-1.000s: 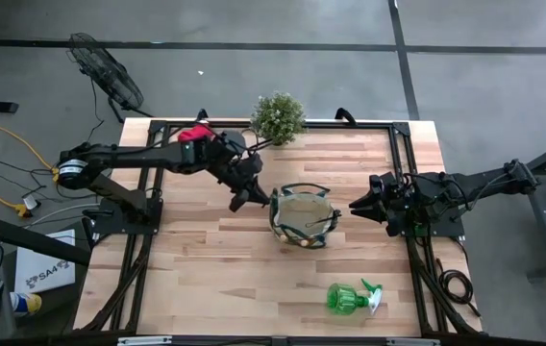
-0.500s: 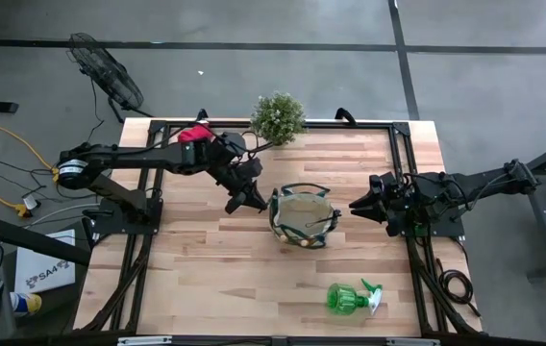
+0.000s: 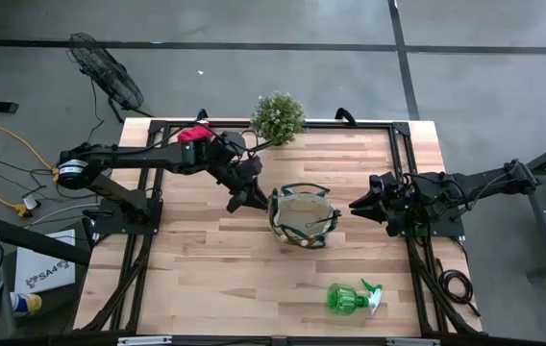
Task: Pick & Place Garden tools in Gardening bag
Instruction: Put the green shear scissors into the brown gardening bag, then adjust the brown gardening bag
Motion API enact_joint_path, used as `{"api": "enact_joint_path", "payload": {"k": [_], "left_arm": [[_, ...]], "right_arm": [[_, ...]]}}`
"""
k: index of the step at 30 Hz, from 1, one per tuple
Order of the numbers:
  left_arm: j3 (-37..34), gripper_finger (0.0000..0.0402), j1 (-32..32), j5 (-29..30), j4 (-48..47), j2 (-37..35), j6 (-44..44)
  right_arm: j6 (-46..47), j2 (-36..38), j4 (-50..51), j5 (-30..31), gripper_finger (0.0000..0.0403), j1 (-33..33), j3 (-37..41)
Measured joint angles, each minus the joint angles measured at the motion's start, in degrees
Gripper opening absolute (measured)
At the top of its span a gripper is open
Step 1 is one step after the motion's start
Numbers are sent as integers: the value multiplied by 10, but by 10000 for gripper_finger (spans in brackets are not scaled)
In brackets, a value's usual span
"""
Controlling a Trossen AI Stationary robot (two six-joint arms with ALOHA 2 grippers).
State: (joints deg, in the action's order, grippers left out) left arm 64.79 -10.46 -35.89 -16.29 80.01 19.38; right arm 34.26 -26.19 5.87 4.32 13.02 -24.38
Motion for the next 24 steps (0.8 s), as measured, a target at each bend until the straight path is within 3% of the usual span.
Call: {"api": "enact_joint_path", "payload": {"k": [7, 16, 24], "left_arm": [[0, 180, 0, 0, 2, 0, 12], [0, 184, -4, 42, -1, -15, 30], [28, 184, 42, 133, -7, -12, -61]], "right_arm": [[0, 0, 0, 0, 103, 0, 0], [0, 0, 0, 0, 103, 0, 0], [0, 0, 0, 0, 103, 0, 0]]}}
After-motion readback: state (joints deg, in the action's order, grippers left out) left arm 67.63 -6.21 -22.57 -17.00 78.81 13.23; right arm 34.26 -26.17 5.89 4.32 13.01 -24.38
